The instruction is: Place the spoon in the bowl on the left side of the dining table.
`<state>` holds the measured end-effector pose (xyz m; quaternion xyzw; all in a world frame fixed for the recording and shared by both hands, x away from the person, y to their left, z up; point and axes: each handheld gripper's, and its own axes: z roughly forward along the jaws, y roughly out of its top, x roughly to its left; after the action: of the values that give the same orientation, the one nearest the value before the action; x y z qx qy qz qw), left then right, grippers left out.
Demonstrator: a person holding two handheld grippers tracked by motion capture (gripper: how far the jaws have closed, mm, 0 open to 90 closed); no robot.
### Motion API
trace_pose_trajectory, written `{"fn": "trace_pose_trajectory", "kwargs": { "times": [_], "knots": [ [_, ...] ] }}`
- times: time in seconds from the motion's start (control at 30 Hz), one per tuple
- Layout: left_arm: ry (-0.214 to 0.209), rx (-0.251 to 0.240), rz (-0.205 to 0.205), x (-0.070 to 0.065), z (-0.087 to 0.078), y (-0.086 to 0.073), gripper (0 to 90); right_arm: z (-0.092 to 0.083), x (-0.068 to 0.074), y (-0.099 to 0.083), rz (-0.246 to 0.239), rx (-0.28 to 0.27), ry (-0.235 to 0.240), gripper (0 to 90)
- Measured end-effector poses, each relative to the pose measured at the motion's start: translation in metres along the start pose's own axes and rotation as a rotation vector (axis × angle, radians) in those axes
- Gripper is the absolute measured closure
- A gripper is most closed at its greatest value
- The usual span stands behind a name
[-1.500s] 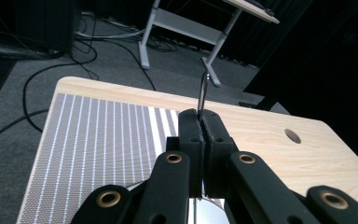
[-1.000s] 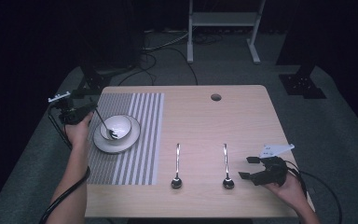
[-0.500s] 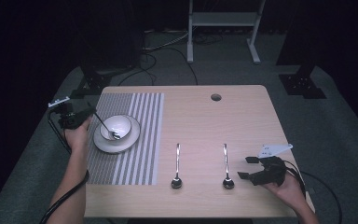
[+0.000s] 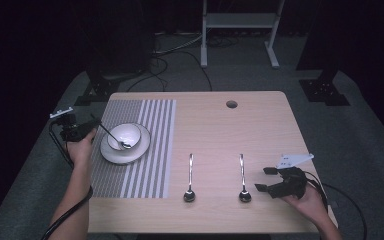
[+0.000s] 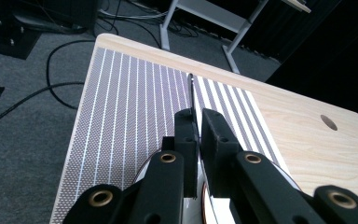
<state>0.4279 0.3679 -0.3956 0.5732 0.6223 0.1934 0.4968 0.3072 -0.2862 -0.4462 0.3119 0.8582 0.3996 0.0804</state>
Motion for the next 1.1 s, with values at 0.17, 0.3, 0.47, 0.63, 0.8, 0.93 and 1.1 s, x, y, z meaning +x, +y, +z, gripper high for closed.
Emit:
{"fn": "trace_pose_trajectory", "kwargs": {
  "times": [0.17, 0.3, 0.47, 0.63, 0.8, 0.93, 1.1],
  "knots": [
    [-0.001, 0.005, 0.002, 0.0008, 0.0001, -0.0022, 83.3, -0.001, -0.0003, 0.0005, -0.001, -0.004, -0.003, 25.1],
    [0.003, 0.016, 0.016, 0.0007, -0.0005, -0.0027, 82.3, -0.0012, -0.0007, 0.0004, -0.001, -0.003, -0.004, 25.1],
    [0.006, 0.019, 0.025, 0.0005, -0.0015, -0.0031, 81.7, -0.0012, -0.0004, 0.0005, -0.003, -0.004, -0.004, 25.1],
    [0.008, 0.024, 0.03, 0.0004, -0.0018, -0.0038, 81.0, -0.001, -0.0003, 0.0008, -0.003, -0.002, -0.004, 25.1],
    [0.007, 0.028, 0.029, 0.0016, -0.0018, -0.0057, 79.4, 0.0, -0.0007, 0.0008, -0.004, 0.004, -0.004, 25.1],
    [0.007, 0.031, 0.033, 0.0019, -0.0028, -0.0071, 77.1, 0.0, -0.0008, 0.001, -0.003, 0.004, -0.003, 25.1],
    [0.007, 0.034, 0.033, 0.0028, -0.0039, -0.0092, 73.9, 0.0001, -0.0008, 0.0012, -0.005, 0.004, -0.002, 25.1]
  ]
}}
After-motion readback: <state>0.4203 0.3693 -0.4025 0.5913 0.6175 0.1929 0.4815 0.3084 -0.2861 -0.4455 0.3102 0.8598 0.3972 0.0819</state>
